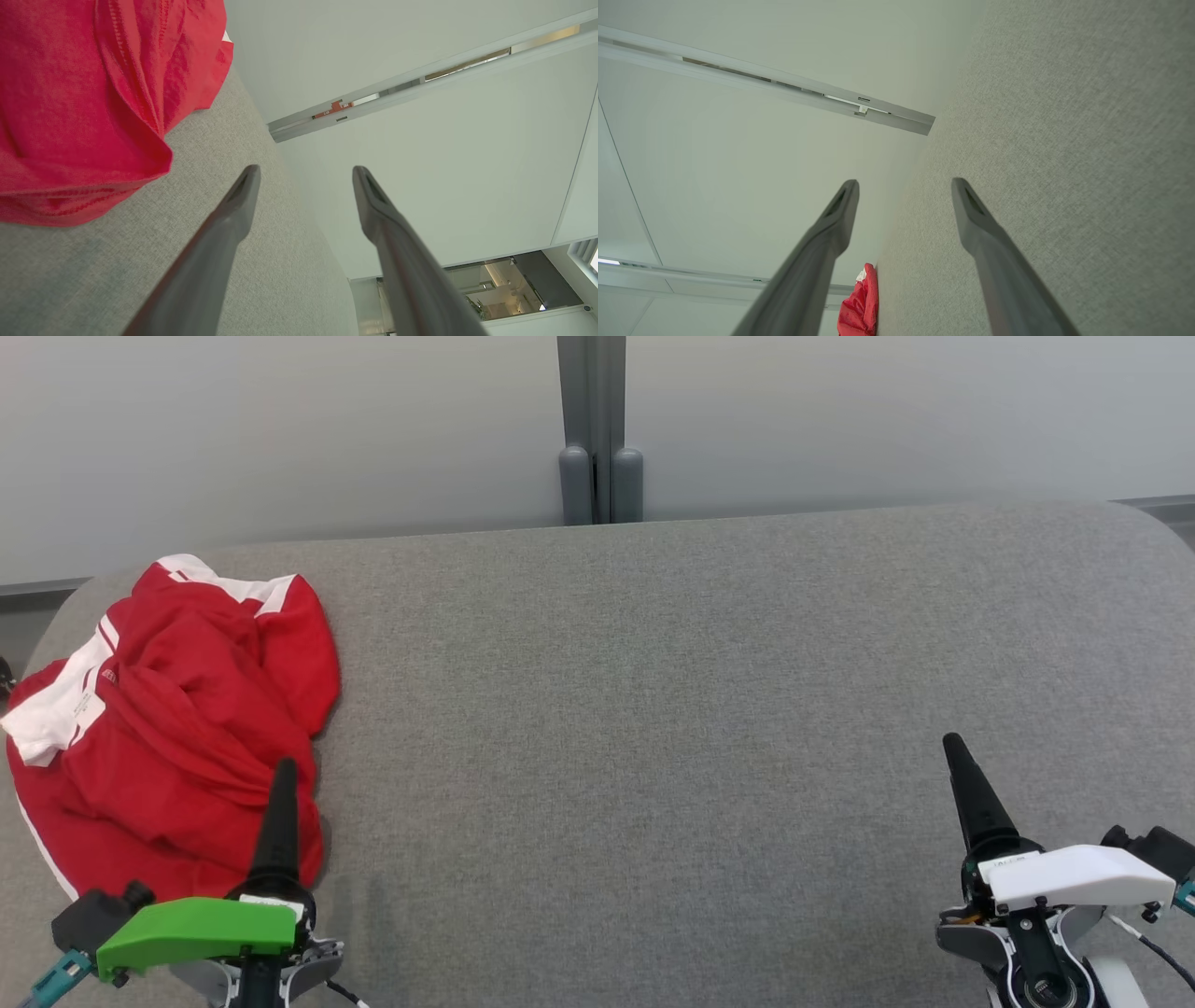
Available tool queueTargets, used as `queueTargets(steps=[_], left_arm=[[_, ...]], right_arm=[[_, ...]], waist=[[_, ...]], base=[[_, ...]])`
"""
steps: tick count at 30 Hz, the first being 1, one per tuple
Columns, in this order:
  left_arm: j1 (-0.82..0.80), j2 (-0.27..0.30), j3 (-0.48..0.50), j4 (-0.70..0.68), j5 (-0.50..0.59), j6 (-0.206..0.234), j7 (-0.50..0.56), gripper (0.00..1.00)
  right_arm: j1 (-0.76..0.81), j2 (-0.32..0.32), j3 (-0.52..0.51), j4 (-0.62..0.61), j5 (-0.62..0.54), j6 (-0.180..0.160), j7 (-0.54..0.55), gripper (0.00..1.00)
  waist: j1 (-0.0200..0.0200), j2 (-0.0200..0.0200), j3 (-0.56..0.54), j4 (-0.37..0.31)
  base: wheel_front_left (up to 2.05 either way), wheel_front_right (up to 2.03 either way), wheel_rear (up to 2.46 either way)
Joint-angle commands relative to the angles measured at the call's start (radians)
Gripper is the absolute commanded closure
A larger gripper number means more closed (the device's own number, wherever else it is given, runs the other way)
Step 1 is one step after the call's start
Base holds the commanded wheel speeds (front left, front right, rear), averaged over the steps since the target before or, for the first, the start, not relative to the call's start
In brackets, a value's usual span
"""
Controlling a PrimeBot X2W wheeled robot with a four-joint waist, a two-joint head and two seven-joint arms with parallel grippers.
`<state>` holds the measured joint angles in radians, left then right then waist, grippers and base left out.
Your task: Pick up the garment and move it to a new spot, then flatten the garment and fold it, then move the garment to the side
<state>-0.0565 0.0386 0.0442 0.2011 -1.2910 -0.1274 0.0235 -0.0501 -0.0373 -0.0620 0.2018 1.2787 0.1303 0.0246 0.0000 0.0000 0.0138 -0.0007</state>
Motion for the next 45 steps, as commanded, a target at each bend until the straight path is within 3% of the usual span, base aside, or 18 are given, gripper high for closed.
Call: queueTargets(steps=[1, 13, 32, 45], left_arm=[[-0.029, 0.005, -0.014, -0.033, 0.062, -0.002, -0.012, 0.00], [-0.026, 0.007, -0.064, -0.084, 0.308, 0.009, -0.059, 0.00], [-0.024, 0.009, -0.121, -0.110, 0.581, 0.037, -0.123, 0.00], [-0.014, 0.014, -0.143, -0.108, 0.734, 0.034, -0.161, 0.00]], right_arm=[[-0.009, -0.006, 0.009, -0.034, -0.060, 0.000, -0.012, 0.00], [-0.002, -0.007, 0.059, -0.079, -0.326, 0.000, -0.061, 0.00], [0.015, -0.009, 0.096, -0.126, -0.574, 0.000, -0.124, 0.00], [0.023, -0.011, 0.140, -0.133, -0.727, 0.000, -0.161, 0.00]], waist=[[0.0000, 0.0000, 0.001, 0.000], [0.0000, 0.0000, 0.005, -0.001], [0.0000, 0.0000, 0.006, 0.000], [0.0000, 0.0000, 0.002, -0.014]], base=[[0.00, 0.00, 0.00], [0.00, 0.00, 0.00], [0.00, 0.00, 0.00], [0.00, 0.00, 0.00]])
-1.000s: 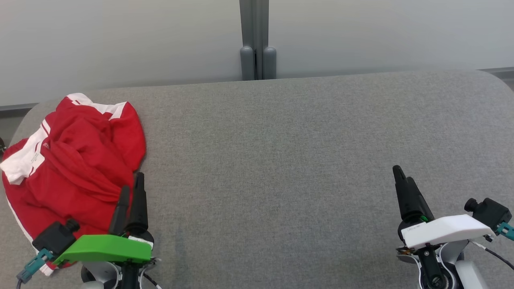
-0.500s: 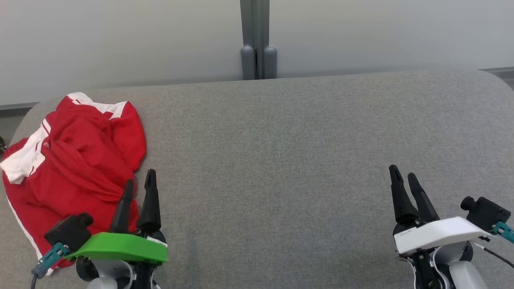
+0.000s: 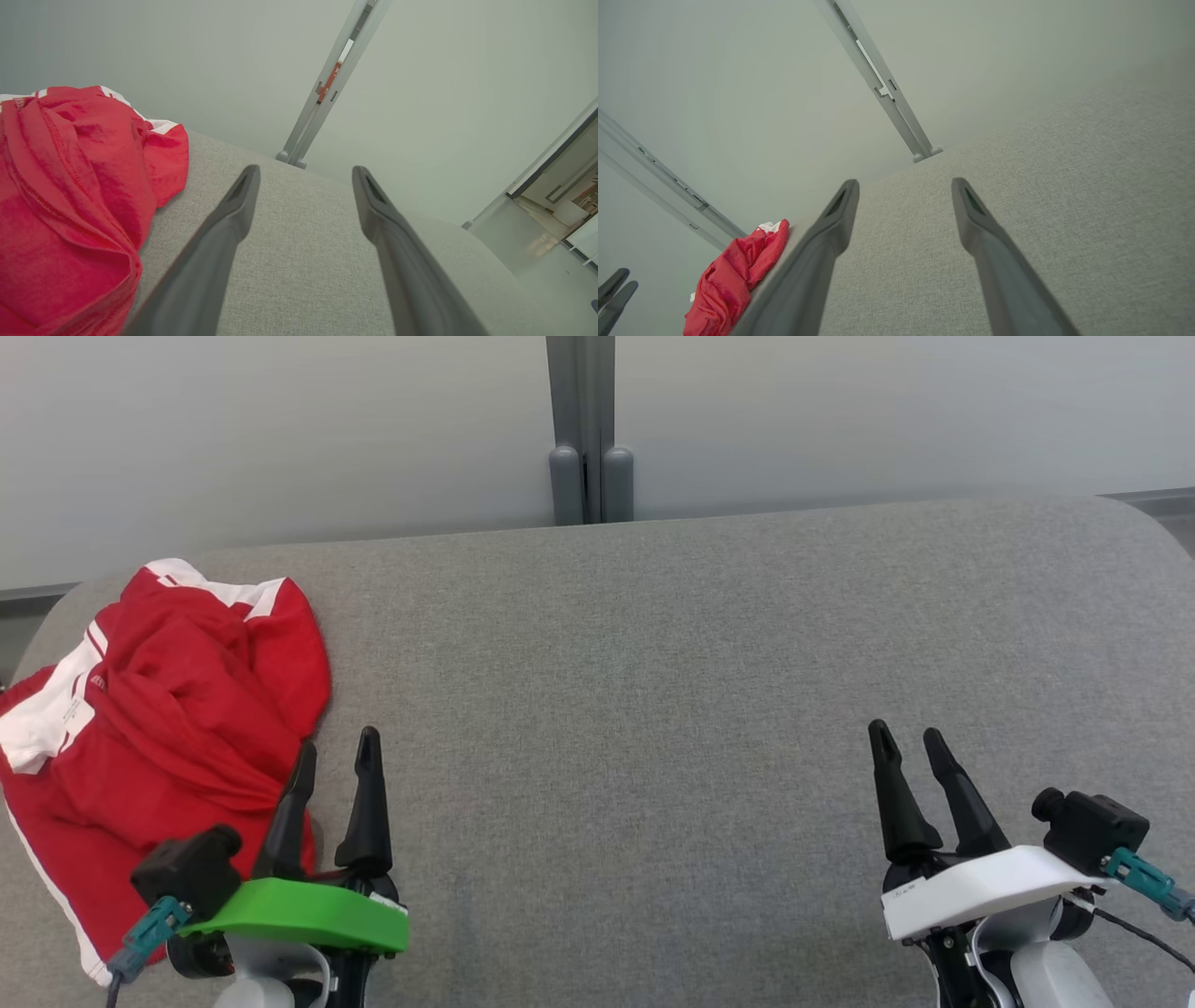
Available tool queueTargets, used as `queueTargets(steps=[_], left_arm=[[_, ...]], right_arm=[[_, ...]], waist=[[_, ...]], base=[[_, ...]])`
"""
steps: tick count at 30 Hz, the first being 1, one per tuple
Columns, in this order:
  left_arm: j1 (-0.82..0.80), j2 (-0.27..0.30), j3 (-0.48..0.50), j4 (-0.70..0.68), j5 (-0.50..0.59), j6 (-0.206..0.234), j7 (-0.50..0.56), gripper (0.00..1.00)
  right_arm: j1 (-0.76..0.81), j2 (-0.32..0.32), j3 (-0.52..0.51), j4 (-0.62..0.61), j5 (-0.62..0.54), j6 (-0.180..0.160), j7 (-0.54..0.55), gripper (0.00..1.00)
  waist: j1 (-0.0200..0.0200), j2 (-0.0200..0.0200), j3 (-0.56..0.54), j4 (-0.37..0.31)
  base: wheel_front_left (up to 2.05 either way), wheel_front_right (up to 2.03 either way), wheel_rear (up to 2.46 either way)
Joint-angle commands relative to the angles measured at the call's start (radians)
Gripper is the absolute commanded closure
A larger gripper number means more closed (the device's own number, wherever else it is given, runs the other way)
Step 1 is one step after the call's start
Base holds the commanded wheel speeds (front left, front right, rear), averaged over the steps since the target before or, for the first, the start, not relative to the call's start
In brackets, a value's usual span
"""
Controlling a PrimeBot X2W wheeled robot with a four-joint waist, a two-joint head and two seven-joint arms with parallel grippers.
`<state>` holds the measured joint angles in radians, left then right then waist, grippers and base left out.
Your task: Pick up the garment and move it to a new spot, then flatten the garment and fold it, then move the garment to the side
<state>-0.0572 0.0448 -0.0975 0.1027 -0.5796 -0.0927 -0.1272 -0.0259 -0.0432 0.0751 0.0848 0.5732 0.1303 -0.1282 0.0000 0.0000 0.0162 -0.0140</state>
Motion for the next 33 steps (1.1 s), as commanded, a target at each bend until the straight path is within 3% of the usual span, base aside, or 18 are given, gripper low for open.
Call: queueTargets(steps=[1, 17, 33], left_arm=[[-0.010, 0.008, -0.004, -0.011, 0.034, -0.001, -0.012, 0.00], [0.003, 0.011, -0.043, -0.013, 0.209, 0.021, -0.053, 0.00], [-0.011, 0.012, -0.057, -0.007, 0.350, 0.011, -0.088, 0.00]], right_arm=[[0.000, -0.005, 0.005, -0.018, -0.033, 0.000, -0.011, 0.00], [0.021, -0.006, -0.014, -0.063, -0.198, 0.000, -0.052, 0.00], [0.019, -0.007, -0.030, -0.076, -0.348, 0.000, -0.088, 0.00]], waist=[[0.0000, 0.0000, -0.002, -0.001], [0.0000, 0.0000, -0.011, 0.014], [0.0000, 0.0000, 0.008, 0.023]], base=[[0.00, 0.00, 0.00], [0.00, 0.00, 0.00], [0.00, 0.00, 0.00]])
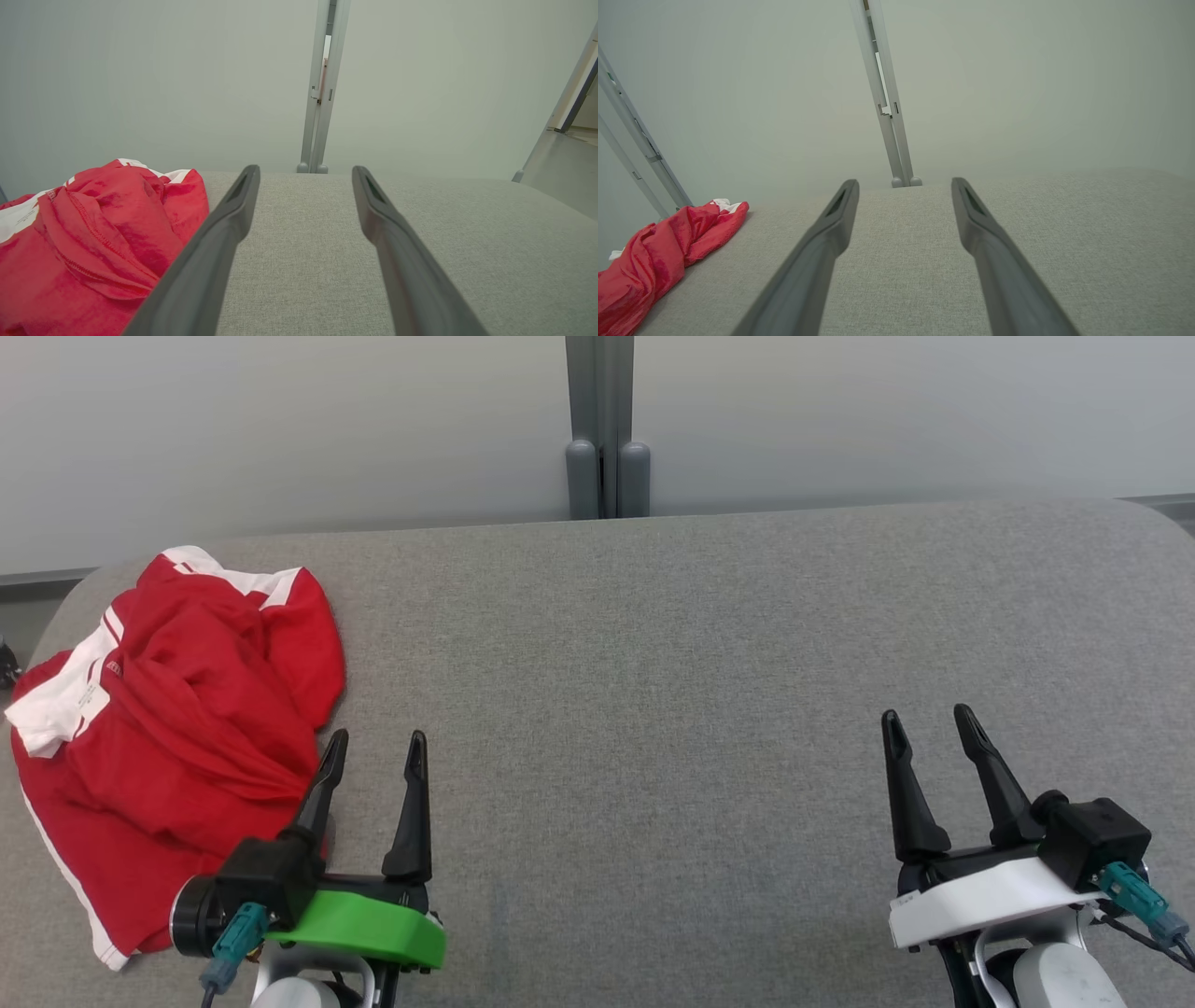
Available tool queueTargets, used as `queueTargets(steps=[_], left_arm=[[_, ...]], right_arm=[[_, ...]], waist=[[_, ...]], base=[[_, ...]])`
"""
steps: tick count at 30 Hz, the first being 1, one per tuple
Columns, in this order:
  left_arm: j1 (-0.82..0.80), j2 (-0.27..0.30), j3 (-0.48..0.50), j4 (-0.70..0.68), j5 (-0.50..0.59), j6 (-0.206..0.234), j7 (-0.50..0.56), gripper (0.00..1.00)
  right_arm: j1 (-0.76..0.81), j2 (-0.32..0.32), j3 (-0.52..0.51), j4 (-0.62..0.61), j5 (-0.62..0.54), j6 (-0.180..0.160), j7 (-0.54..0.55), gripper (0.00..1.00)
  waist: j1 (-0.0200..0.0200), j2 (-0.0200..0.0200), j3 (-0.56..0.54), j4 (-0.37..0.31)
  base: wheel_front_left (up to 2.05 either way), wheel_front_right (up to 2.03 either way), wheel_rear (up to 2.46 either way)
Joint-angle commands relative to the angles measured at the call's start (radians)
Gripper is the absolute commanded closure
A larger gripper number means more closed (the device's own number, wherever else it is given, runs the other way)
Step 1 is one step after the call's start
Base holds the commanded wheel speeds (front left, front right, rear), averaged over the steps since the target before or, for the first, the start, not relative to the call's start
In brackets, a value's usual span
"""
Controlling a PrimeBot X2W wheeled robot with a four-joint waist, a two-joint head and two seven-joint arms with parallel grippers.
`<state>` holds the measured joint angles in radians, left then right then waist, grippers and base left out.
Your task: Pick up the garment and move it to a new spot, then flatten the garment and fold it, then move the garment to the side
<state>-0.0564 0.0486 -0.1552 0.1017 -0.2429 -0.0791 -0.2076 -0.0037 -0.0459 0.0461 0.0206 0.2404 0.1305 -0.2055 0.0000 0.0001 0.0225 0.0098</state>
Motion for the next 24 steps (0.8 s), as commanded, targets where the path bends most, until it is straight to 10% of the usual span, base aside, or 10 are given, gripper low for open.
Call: queueTargets(steps=[1, 24], left_arm=[[-0.013, 0.008, 0.000, -0.006, 0.021, -0.003, -0.009, 0.00], [-0.003, 0.005, -0.008, -0.015, 0.190, 0.001, -0.052, 0.00]], right_arm=[[-0.006, -0.005, -0.002, -0.012, -0.024, 0.000, -0.013, 0.00], [0.018, -0.006, -0.007, -0.036, -0.193, 0.000, -0.054, 0.00]], waist=[[0.0000, -0.0001, 0.004, -0.001], [0.0000, -0.0001, 0.009, -0.012]], base=[[0.00, 0.00, 0.00], [0.00, 0.00, 0.00]])
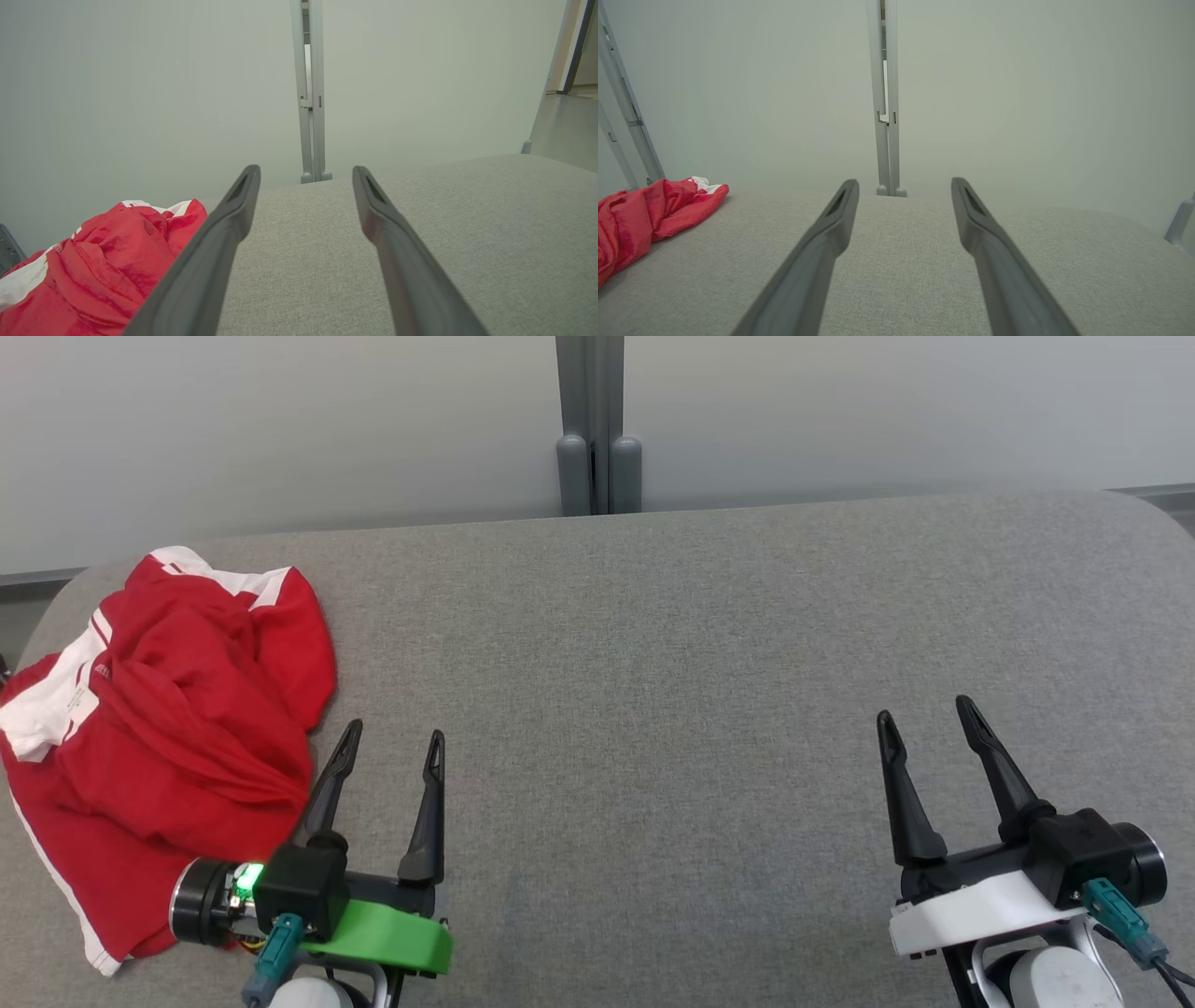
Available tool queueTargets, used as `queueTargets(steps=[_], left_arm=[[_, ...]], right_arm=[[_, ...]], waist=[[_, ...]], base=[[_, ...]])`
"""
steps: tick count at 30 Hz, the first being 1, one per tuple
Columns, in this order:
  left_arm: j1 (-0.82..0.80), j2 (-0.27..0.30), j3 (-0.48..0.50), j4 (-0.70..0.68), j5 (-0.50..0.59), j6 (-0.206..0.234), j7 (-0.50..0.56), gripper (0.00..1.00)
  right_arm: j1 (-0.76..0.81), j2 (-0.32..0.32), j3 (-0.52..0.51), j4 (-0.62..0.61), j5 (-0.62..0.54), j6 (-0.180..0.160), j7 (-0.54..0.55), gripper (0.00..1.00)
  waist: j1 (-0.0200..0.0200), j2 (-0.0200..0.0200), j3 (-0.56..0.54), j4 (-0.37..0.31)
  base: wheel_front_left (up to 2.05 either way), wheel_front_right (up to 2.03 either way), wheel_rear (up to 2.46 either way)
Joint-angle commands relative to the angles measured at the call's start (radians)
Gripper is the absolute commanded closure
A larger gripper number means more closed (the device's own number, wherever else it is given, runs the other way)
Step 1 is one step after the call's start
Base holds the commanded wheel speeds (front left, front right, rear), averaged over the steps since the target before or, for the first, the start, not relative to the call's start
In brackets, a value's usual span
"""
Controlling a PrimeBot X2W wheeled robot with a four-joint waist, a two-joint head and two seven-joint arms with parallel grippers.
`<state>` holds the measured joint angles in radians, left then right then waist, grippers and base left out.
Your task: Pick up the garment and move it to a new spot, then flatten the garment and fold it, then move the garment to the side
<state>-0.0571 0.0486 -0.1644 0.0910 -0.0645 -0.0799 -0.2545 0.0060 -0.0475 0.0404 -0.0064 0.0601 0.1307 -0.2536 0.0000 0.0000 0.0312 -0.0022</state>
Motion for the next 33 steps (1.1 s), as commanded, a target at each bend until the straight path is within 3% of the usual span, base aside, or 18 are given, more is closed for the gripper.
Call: queueTargets(steps=[1, 33], left_arm=[[-0.001, 0.005, 0.003, -0.004, 0.017, 0.003, -0.006, 0.00], [0.000, 0.004, 0.040, 0.055, -0.028, -0.015, -0.010, 0.00]], right_arm=[[0.010, -0.005, -0.005, -0.009, -0.018, 0.000, -0.008, 0.00], [0.019, -0.004, -0.008, 0.003, -0.030, 0.000, -0.012, 0.00]], waist=[[0.0000, 0.0000, 0.000, 0.000], [0.0000, 0.0000, 0.006, -0.004]], base=[[0.00, 0.00, 0.00], [0.00, 0.00, 0.00]])
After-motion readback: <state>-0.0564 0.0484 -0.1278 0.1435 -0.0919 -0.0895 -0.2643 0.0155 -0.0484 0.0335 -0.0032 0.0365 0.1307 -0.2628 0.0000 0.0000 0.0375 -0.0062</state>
